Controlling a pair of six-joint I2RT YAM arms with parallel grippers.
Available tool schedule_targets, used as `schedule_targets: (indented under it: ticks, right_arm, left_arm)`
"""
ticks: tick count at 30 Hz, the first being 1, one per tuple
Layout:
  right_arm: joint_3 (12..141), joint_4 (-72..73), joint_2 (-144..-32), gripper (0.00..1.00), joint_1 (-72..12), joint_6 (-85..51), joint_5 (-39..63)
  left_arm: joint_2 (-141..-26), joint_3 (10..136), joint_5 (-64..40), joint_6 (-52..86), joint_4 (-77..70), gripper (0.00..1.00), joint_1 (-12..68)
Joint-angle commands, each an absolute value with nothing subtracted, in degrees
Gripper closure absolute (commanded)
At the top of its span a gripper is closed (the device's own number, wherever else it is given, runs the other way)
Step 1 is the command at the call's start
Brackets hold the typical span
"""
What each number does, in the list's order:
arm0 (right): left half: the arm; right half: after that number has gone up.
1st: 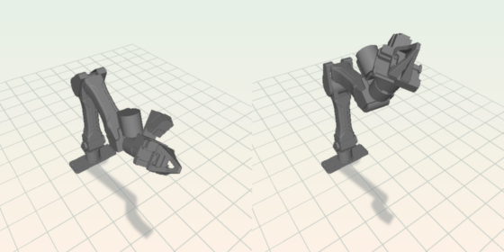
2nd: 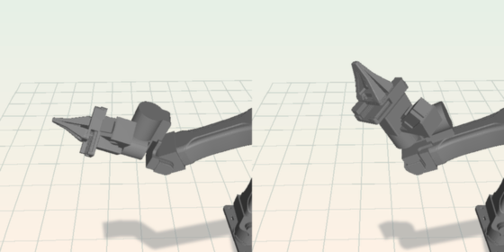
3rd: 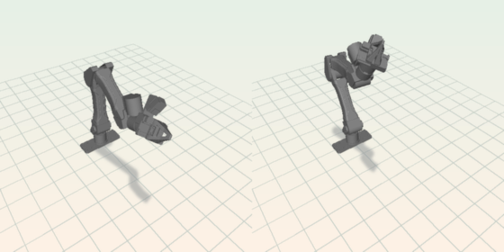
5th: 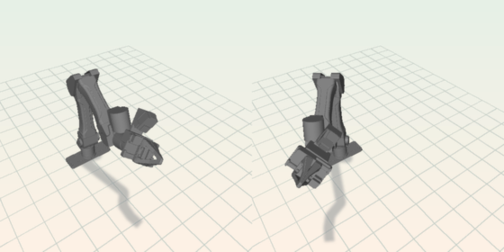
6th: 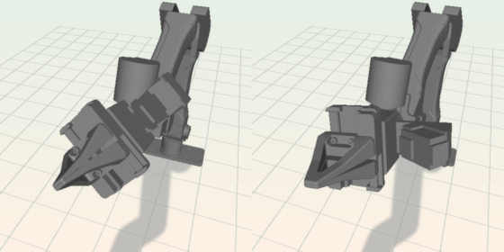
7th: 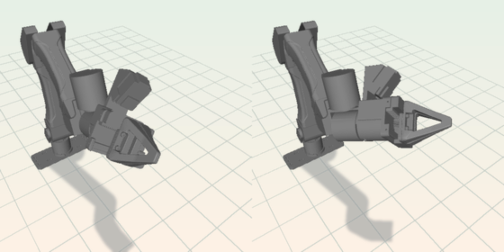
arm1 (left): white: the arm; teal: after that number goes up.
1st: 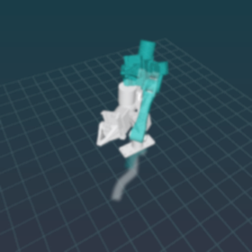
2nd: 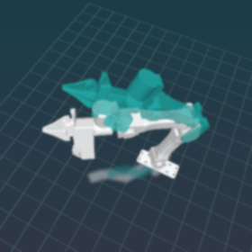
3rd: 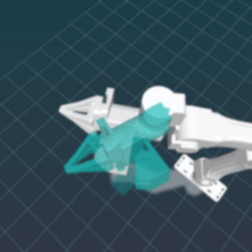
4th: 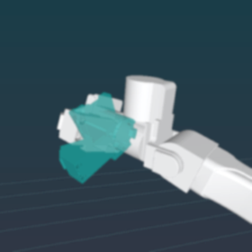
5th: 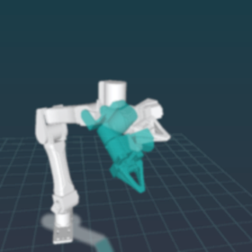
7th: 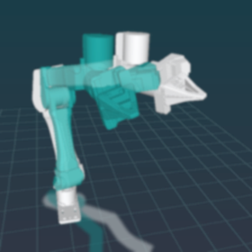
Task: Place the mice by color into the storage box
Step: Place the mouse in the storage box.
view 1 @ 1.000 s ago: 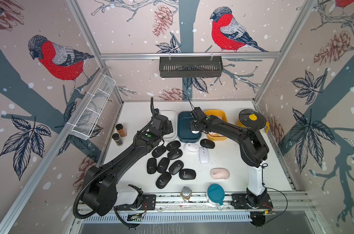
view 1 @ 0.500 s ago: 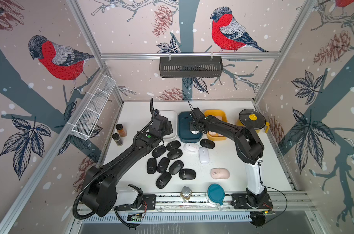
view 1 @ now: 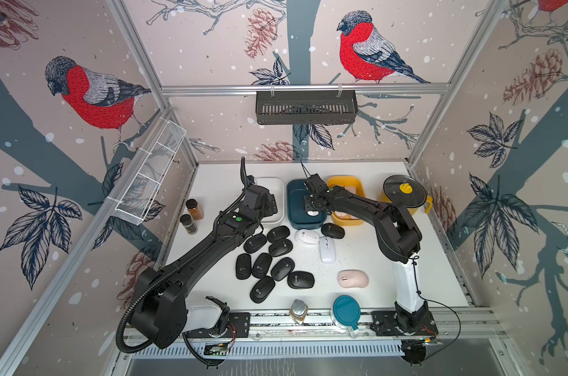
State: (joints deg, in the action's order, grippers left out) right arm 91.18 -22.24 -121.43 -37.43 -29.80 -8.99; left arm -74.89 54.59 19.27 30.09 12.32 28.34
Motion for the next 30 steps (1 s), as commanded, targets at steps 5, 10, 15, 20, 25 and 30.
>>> schedule_targets:
  ticks: [5, 10, 15, 20, 25, 30]
  right_arm:
    - [92.7, -23.2, -121.6, 0.41, -38.4, -29.7, -9.8]
    - [92.7, -24.0, -121.0, 0.40, -39.4, -30.1, -10.5]
    - [91.6, -24.1, -120.8, 0.40, -39.4, -30.8, -10.3]
    - [91.2, -24.3, -121.1, 0.40, -39.4, -31.3, -10.4]
    - [91.8, -24.9, -122.1, 0.38, -39.4, -31.3, -10.5]
    - [92.4, -25.5, -123.1, 0.38, -39.4, -31.3, -10.7]
  left_arm:
    - [-74.4, 54.8, 18.9, 31.1, 11.6, 0.13, 28.3]
    - [-74.3, 54.5, 18.4, 31.1, 11.7, 0.13, 28.3]
    - [-73.8, 54.0, 18.1, 31.3, 11.7, 0.13, 28.3]
    - [-73.4, 53.4, 18.0, 31.4, 11.3, 0.13, 28.3]
    - [-73.7, 53.5, 17.8, 31.6, 11.2, 0.13, 28.2]
    - [-73.7, 53.5, 17.8, 31.6, 11.2, 0.13, 28.2]
